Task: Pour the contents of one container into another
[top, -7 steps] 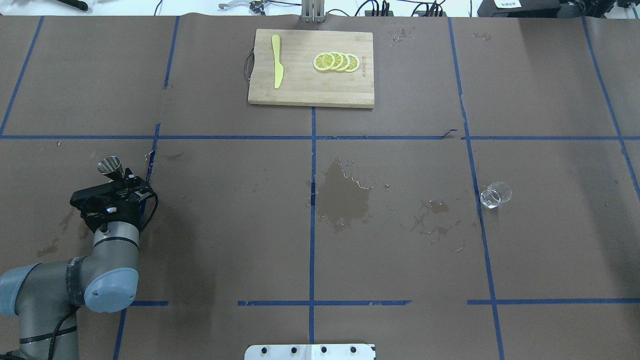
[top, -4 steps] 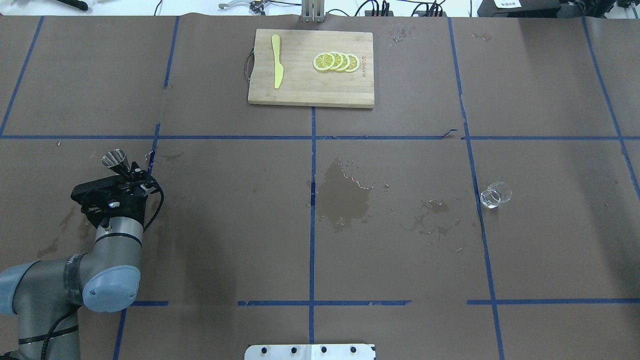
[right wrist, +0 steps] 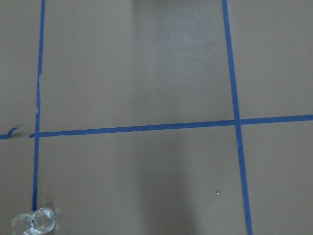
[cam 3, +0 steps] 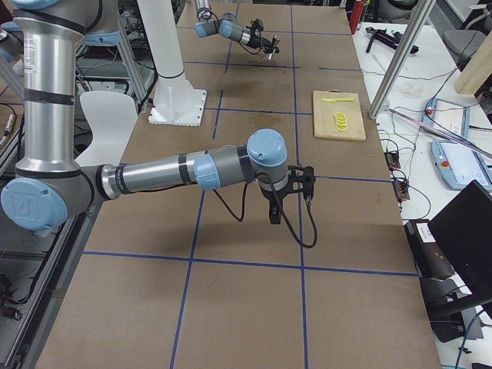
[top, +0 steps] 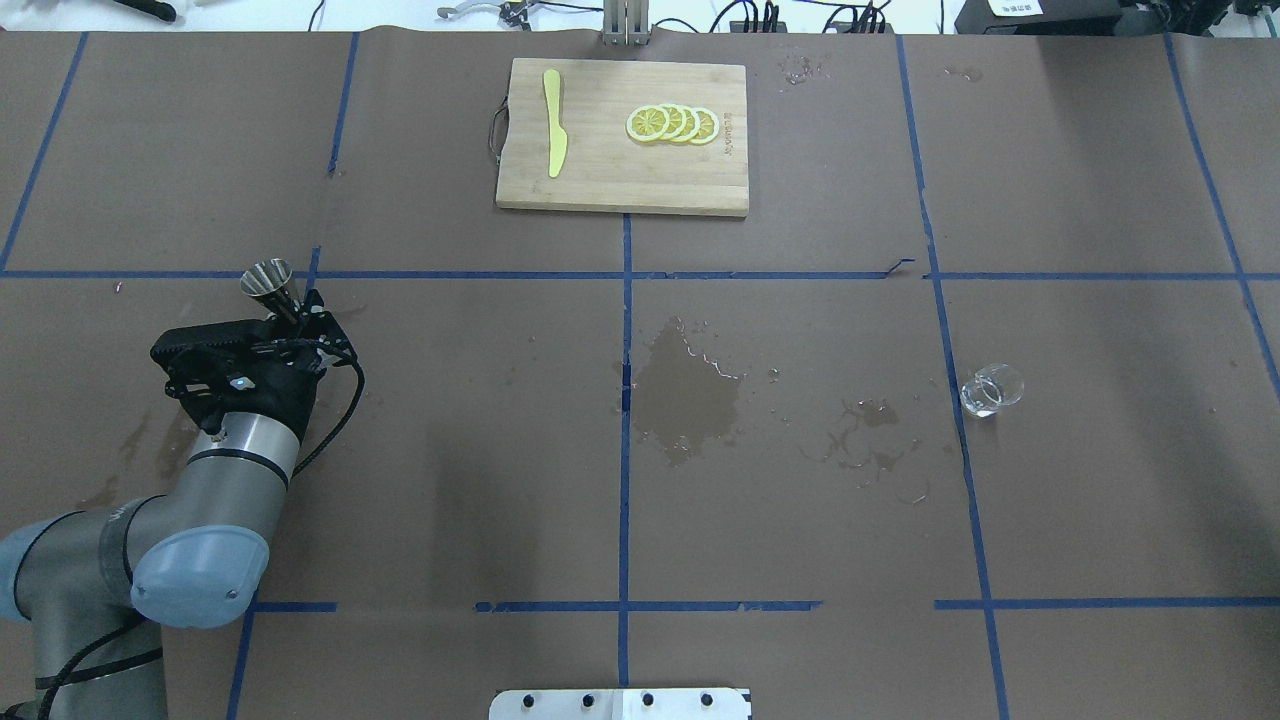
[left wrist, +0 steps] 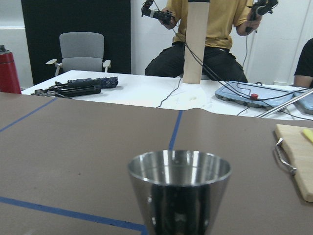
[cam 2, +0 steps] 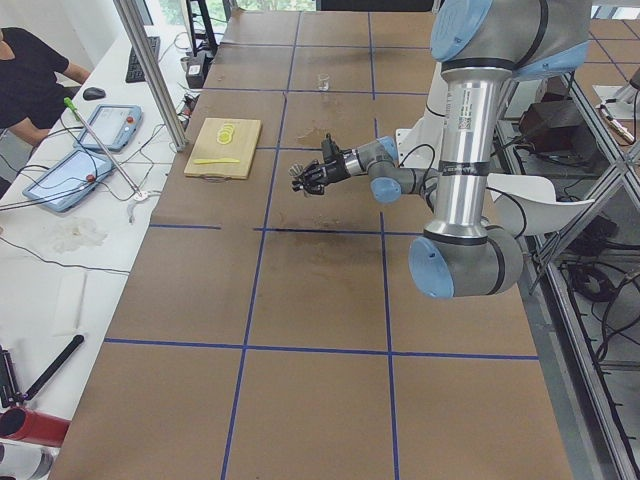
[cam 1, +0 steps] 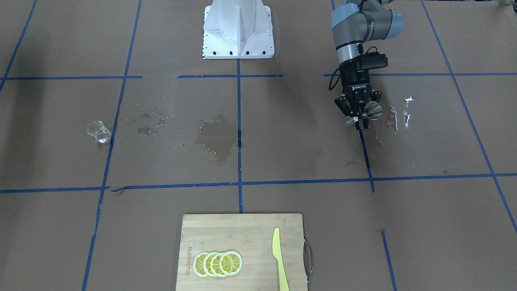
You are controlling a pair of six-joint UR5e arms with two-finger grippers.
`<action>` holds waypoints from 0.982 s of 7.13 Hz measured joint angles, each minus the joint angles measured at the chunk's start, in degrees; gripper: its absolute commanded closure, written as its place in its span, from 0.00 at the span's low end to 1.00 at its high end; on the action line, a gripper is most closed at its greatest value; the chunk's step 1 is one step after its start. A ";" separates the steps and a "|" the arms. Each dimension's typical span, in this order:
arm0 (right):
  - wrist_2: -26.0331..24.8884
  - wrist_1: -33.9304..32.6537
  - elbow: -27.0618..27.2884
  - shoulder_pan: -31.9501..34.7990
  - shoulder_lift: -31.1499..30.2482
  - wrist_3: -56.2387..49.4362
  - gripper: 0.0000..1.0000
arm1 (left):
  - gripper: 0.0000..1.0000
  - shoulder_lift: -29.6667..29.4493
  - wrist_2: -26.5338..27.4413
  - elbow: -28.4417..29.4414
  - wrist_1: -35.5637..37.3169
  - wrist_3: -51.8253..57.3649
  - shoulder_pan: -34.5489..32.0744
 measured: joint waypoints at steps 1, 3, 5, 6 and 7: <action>-2.52 0.12 2.81 -4.50 0.73 5.36 0.00 | 1.00 -0.29 -0.32 0.69 -7.25 8.28 -0.11; -6.64 5.22 6.24 -12.16 1.61 17.36 0.00 | 1.00 -1.67 -5.16 1.87 -16.16 20.87 -2.13; -8.73 10.66 7.70 -17.21 1.83 26.26 0.00 | 1.00 -5.92 -10.38 2.88 -17.89 28.81 -4.94; -11.19 11.40 8.77 -19.61 1.84 29.20 0.00 | 1.00 -7.94 -12.11 3.54 -17.90 30.06 -5.42; -14.37 11.66 10.11 -22.24 1.80 32.07 0.00 | 1.00 -9.72 -15.04 4.24 -18.14 31.26 -5.58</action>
